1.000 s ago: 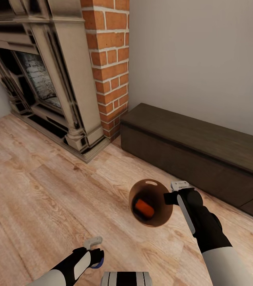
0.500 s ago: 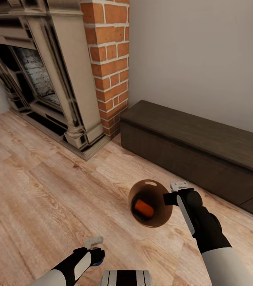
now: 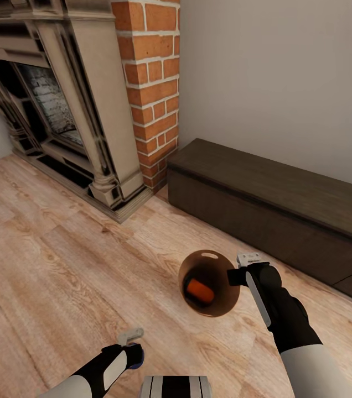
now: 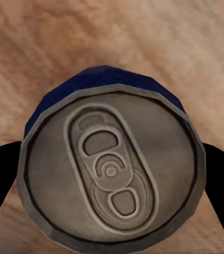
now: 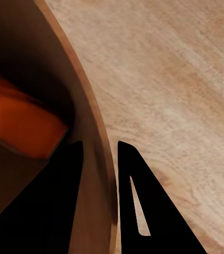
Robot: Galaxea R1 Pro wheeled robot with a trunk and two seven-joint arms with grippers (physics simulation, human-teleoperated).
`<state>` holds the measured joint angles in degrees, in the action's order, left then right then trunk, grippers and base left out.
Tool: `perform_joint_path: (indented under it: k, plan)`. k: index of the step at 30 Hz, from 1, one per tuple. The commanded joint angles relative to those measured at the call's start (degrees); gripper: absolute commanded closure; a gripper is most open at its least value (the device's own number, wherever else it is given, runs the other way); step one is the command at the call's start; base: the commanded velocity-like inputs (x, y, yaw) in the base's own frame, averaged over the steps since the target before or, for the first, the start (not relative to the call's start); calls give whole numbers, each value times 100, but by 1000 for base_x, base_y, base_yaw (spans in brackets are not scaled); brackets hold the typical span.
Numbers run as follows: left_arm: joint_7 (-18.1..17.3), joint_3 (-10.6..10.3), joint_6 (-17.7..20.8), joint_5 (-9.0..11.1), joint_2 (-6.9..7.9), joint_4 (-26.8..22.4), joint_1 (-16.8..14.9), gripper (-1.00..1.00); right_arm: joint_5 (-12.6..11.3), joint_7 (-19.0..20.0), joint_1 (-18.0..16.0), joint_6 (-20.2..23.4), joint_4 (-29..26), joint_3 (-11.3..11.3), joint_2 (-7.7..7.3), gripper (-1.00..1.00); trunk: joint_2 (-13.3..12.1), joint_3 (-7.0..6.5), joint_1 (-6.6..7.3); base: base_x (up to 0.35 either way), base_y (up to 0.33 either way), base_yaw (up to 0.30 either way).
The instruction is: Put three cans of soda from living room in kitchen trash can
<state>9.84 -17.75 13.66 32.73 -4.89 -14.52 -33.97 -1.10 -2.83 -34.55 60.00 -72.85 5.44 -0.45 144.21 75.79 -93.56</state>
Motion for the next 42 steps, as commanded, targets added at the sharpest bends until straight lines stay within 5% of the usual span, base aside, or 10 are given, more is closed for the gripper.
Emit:
perform_joint_path:
  k: [1,23,42]
  plan:
    - [1,0,-7,-12,1,1,-1,100,-101,20,-1,0,-1,1,1,100,0,0,0,0,0,0]
    - [3,-1,-48,-12,-39,2,3,100,-101,20,9,0,1,10,-7,100,0,0,0,0,0,0]
    - [-193,-1,-82,-12,-30,-7,0,100,-101,19,9,0,7,8,-9,100,-25,-421,49,0,0,0]
